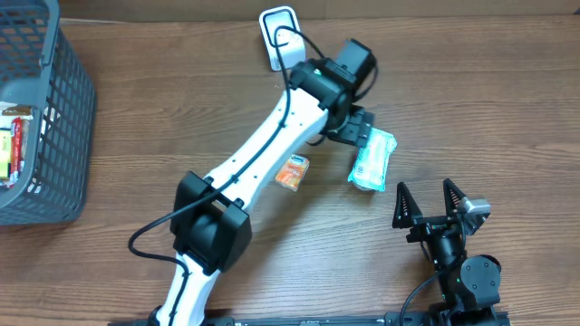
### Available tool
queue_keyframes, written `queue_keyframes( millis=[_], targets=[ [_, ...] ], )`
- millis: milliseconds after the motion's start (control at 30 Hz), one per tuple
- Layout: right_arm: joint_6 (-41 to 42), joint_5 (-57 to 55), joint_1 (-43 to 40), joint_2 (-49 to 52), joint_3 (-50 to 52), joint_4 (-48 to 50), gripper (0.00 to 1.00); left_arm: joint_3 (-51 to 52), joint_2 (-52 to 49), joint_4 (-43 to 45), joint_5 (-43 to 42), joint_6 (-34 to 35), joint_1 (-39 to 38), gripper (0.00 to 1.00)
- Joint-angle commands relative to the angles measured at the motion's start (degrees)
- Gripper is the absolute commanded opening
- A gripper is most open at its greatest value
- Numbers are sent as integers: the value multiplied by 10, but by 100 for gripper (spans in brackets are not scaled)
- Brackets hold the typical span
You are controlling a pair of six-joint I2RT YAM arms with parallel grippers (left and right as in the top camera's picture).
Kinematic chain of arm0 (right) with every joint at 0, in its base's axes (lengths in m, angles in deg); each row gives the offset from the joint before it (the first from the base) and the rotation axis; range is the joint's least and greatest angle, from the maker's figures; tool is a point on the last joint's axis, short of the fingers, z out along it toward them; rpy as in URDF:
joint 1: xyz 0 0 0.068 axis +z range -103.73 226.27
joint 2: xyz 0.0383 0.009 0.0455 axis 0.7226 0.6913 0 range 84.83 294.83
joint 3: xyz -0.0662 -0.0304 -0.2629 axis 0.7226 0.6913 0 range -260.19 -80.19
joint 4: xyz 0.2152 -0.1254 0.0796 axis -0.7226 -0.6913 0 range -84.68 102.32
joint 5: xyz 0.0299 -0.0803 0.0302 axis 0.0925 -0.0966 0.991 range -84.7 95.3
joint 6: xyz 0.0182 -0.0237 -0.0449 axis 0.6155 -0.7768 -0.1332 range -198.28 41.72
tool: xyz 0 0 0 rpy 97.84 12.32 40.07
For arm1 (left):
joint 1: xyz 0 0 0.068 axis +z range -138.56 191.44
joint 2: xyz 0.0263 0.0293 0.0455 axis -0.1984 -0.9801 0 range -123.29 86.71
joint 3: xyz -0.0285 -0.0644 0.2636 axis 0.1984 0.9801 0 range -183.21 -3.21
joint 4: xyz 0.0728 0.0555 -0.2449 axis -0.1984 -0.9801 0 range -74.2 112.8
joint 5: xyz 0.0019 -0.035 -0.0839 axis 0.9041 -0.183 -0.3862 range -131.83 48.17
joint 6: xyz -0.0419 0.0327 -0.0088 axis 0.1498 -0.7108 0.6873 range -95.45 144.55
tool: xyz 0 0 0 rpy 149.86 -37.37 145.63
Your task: Scan the item barcode
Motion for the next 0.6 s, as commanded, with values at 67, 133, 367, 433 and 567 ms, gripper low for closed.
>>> queue_keyframes(
  millis=[67,133,367,433,567],
  targets=[
    [-2,-3,-4,-5,6,1,100,20,7,26,-24,-16,-41,100],
    [-2,-3,-4,-5,6,1,100,22,7,29,-20,-15,-51,100],
    [-2,-3,-4,-5,6,1,100,24,-2,33,2,-2,-63,100],
    [-2,-3,-4,-5,6,1,100,28,-7,41,1,-2,-66,100],
    [-2,-3,-4,-5,6,1,100,57,-10,68,1,-2,-72,100]
  ],
)
